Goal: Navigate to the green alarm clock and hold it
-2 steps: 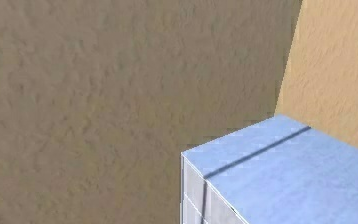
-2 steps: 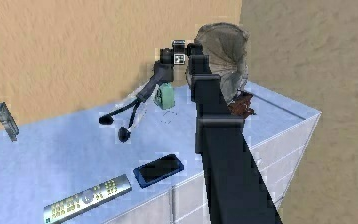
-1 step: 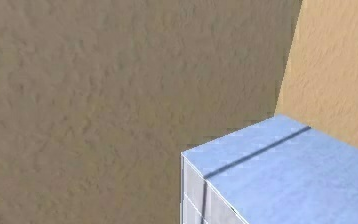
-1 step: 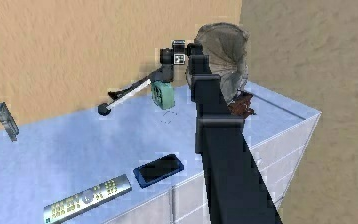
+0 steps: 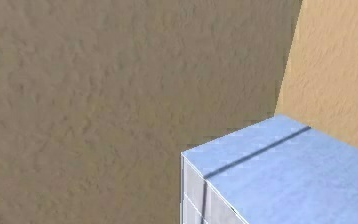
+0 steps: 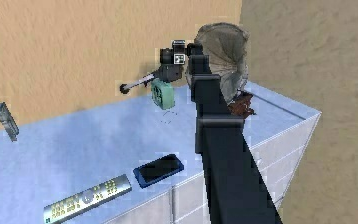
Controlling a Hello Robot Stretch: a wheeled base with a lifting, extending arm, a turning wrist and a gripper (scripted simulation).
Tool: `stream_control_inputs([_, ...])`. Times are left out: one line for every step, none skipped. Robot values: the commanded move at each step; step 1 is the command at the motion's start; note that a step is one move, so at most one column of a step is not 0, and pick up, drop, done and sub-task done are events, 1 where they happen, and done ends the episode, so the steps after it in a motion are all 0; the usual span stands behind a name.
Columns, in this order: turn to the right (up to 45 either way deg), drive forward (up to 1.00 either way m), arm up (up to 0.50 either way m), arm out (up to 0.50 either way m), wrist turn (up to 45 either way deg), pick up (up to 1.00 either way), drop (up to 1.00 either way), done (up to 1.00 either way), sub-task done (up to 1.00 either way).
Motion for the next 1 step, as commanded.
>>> stream_control_inputs([0.0,0.0,0.0,0.0,33.0,0.0,0.0,0.0,0.0])
